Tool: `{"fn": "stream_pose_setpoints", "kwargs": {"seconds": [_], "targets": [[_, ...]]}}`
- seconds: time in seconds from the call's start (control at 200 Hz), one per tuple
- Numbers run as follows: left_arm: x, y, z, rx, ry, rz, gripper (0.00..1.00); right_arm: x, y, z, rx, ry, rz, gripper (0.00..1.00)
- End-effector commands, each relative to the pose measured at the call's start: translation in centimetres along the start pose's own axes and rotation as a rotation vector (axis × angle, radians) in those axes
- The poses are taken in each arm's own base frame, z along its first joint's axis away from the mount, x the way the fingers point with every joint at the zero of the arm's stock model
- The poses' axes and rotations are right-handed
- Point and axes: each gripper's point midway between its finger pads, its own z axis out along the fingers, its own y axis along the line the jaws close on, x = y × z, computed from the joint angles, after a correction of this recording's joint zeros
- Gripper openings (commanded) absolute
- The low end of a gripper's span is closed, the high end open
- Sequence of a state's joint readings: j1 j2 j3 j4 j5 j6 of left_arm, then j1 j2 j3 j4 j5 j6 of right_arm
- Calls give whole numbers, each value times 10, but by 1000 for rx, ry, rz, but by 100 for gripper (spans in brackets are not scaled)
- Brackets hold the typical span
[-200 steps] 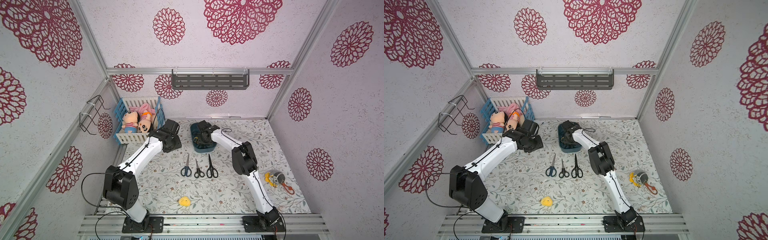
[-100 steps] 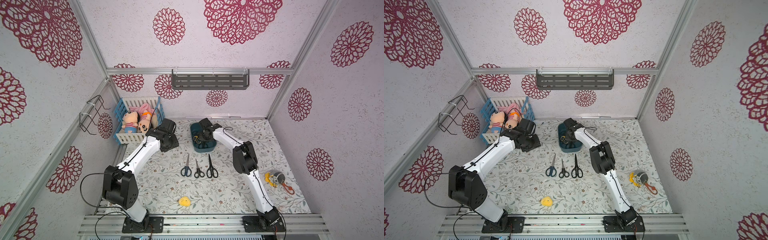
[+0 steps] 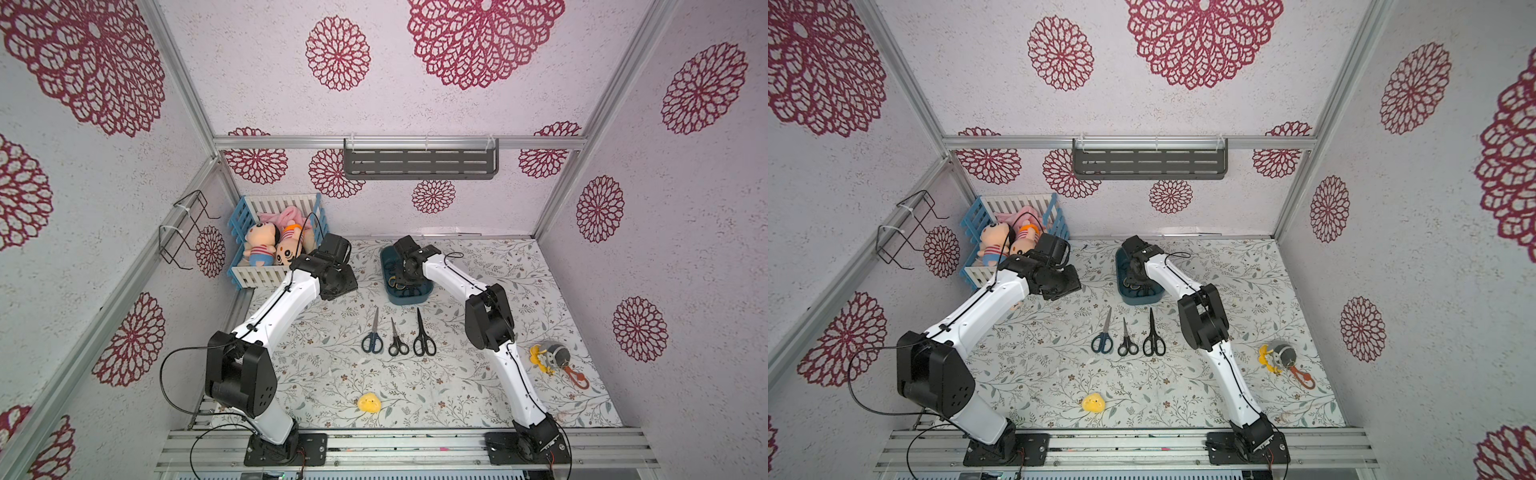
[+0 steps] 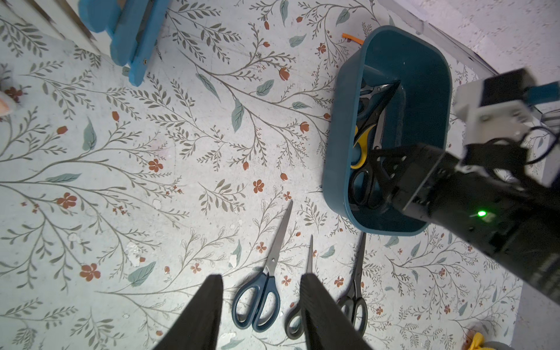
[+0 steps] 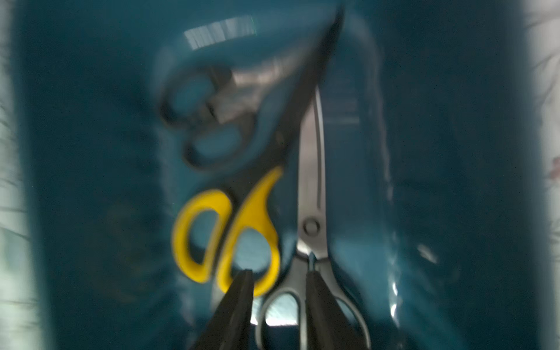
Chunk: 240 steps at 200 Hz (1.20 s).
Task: Take the scissors out of the storage box
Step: Pick up the scissors from the storage box.
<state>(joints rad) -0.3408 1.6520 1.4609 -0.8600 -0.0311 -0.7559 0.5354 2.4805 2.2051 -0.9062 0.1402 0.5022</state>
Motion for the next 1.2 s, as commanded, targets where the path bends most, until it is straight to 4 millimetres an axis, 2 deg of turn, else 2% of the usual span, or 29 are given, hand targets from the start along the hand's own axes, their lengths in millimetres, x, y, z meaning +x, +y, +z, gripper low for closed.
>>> {"fn": "stream_pose_setpoints", "kwargs": {"seconds": [0.0,0.27,0.41,0.46,0.63,0.795,0.856,0.911,1.061,1.126,1.196], "targets": [[-2,0,2,9,7,-5,43,-3,-1,-33,-14,-26,15,38],[1,2,-1,9,3,-6,43,14,-11,-9,26,23,20,41],[2,5,-1,2,1,-7,43,21,-21,11,38,73,38,40],[3,6,-1,1,1,-7,43,22,-22,16,45,75,30,39],[4,7,-1,-2,-1,-12,43,31,-30,44,74,122,31,24],[1,13,-8,-22,-19,-12,43,27,-30,55,63,111,40,16],[0,16,-9,-28,-24,-14,43,14,-29,49,56,72,41,10],[0,17,-9,-29,-24,-18,43,-2,-26,35,52,24,47,6],[-4,14,-10,-21,-29,-27,43,-57,-9,-29,-21,-124,75,3],[-8,11,-12,-12,-38,-31,43,-69,-5,-54,-50,-161,82,3],[-12,8,-14,-7,-43,-30,43,-72,-4,-72,-65,-176,90,3]]}}
